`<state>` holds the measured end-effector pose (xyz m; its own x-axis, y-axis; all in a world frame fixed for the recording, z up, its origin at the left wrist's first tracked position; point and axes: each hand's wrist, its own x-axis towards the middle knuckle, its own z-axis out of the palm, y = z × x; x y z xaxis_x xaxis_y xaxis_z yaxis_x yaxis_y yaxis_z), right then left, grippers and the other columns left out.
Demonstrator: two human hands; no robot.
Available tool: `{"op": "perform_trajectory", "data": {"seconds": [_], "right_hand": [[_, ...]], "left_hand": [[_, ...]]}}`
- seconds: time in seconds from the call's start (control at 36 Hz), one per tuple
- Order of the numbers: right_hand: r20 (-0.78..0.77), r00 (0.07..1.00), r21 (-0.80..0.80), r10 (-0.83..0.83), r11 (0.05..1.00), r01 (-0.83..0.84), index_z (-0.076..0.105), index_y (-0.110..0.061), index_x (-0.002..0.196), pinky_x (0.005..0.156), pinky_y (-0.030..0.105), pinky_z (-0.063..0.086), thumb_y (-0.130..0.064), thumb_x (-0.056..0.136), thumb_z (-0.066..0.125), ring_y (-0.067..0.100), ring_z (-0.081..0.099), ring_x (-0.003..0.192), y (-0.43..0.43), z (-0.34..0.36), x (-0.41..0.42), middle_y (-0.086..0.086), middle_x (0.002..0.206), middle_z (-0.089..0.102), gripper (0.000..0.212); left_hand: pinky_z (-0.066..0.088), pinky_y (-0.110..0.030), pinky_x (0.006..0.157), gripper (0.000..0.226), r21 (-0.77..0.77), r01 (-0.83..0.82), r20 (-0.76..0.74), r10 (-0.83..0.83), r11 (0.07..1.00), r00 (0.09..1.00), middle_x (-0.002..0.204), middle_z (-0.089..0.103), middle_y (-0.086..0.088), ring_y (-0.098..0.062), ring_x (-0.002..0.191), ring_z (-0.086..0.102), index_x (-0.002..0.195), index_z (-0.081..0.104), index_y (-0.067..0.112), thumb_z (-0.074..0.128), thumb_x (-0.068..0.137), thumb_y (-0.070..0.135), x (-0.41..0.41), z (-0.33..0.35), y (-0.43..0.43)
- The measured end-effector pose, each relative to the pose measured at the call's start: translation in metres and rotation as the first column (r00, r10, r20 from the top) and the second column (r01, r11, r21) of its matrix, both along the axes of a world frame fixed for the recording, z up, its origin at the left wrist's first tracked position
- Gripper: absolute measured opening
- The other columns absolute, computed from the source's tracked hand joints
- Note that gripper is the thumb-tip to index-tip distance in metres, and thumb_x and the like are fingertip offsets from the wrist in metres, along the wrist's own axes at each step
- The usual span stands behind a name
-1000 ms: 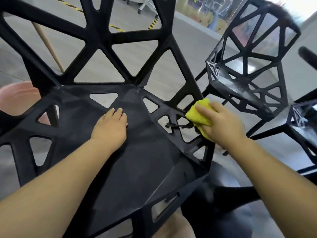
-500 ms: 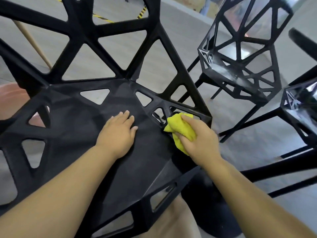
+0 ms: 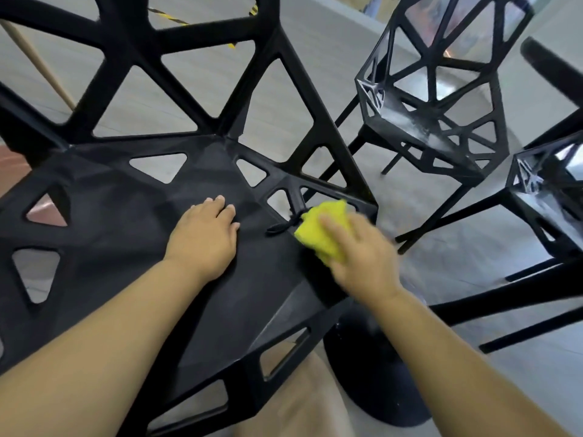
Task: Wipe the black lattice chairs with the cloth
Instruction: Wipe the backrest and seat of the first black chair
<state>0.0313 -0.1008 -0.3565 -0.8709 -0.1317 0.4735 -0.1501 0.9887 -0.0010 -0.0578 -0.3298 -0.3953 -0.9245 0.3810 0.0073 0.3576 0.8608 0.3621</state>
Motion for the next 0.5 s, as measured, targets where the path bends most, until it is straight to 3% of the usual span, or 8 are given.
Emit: {"op": "perform_trajectory", "data": {"seconds": [0.06,0.14,0.22,0.36,0.5], "right_hand": [[0.02,0.998,0.069,0.066,0.995,-0.067,0.047,-0.027,0.124,0.046,0.035,0.05,-0.026,0.073,0.062,0.035,0.06,0.069,-0.001,0.001,0.002,0.015,0.104,0.063,0.052],[-0.013,0.999,0.018,-0.031,0.999,0.031,0.045,-0.023,0.126,0.047,0.032,0.048,-0.025,0.072,0.051,0.035,0.058,0.074,0.013,0.012,-0.015,0.014,0.107,0.055,0.054],[-0.025,0.992,-0.008,-0.127,0.992,0.127,0.043,-0.023,0.124,0.05,0.039,0.05,-0.015,0.067,0.056,0.039,0.056,0.071,0.03,0.027,-0.046,0.02,0.107,0.054,0.06],[-0.085,0.996,0.229,0.006,0.973,0.013,0.044,-0.019,0.122,0.046,0.032,0.04,-0.009,0.069,0.055,0.036,0.055,0.061,0.023,0.039,-0.097,0.024,0.102,0.06,0.054],[-0.211,0.977,0.295,0.039,0.955,0.026,0.051,-0.02,0.117,0.047,0.029,0.028,-0.009,0.065,0.064,0.033,0.053,0.055,-0.003,0.059,-0.156,0.021,0.1,0.063,0.054]], "left_hand": [[0.03,-0.043,0.107,0.036,0.011,-0.005,0.002,0.005,1.0,1.0,0.138,0.044,-0.014,-0.034,0.129,0.038,0.125,0.052,0.005,0.038,0.097,0.023,0.001,0.002,0.002],[0.022,-0.038,0.112,0.039,0.03,-0.026,0.018,0.026,0.999,1.0,0.148,0.034,-0.009,-0.028,0.138,0.028,0.133,0.046,0.009,0.036,0.099,0.024,0.003,0.003,0.002],[0.015,-0.034,0.114,0.042,0.03,-0.028,0.013,0.028,0.999,1.0,0.152,0.028,-0.005,-0.024,0.141,0.022,0.139,0.04,0.013,0.031,0.1,0.026,0.005,0.002,0.0],[0.013,-0.032,0.114,0.043,0.03,-0.036,-0.007,0.036,0.999,0.999,0.153,0.027,-0.004,-0.021,0.141,0.022,0.141,0.037,0.014,0.03,0.1,0.027,0.006,0.004,0.002],[0.02,-0.034,0.112,0.041,0.065,-0.037,-0.026,0.039,0.997,0.999,0.148,0.036,-0.007,-0.024,0.137,0.03,0.136,0.046,0.011,0.039,0.098,0.025,0.005,0.003,-0.001]]}}
